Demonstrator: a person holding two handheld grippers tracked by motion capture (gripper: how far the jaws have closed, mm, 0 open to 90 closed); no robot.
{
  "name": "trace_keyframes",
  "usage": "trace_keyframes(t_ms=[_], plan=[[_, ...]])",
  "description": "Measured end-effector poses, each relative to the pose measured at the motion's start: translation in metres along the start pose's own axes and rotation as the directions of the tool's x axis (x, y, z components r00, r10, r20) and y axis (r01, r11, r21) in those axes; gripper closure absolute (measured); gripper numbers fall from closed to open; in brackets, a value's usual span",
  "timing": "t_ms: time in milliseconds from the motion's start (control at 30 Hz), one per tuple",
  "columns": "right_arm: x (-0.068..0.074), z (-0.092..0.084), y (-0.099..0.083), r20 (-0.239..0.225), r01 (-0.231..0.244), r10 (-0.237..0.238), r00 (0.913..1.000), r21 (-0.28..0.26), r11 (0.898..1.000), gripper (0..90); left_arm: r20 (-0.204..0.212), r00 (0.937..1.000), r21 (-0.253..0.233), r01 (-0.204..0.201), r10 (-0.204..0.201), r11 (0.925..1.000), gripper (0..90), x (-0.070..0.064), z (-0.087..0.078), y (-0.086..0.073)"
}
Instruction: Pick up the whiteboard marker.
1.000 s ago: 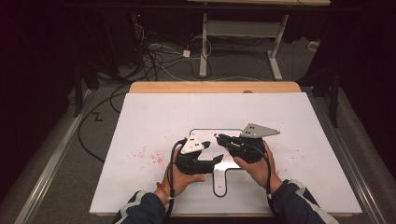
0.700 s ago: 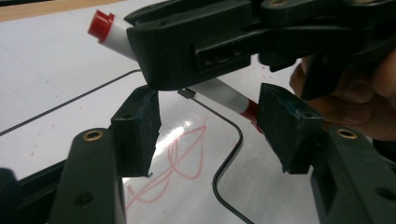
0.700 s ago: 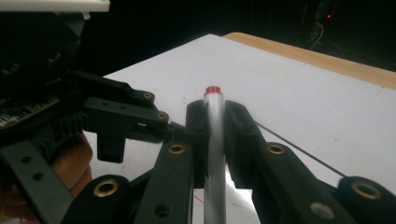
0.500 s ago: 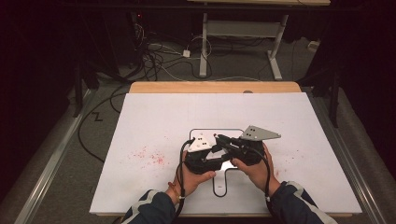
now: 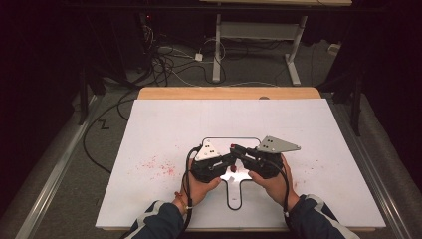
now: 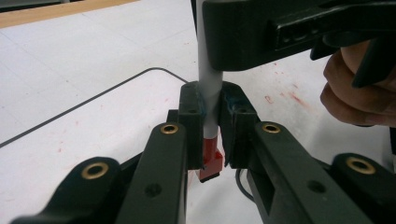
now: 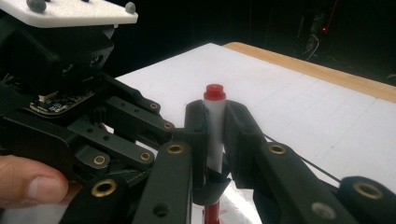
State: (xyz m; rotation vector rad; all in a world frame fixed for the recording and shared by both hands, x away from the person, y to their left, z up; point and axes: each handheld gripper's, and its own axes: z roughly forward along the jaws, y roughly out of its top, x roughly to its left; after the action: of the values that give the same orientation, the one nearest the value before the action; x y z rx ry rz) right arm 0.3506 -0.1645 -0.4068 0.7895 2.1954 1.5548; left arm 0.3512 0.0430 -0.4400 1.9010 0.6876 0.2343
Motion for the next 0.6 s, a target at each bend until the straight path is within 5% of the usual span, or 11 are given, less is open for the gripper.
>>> trace_keyframes(t_ms=[600], plan=[[0.0033,0.0025,-0.0013,0.011,0.033,-0.033,0.9994,0.025,0.999,74.1,-0.031,0.9980,0.026,-0.053,0.054,0.9983,78.7,0.0009,-0.0016,-0.0002]])
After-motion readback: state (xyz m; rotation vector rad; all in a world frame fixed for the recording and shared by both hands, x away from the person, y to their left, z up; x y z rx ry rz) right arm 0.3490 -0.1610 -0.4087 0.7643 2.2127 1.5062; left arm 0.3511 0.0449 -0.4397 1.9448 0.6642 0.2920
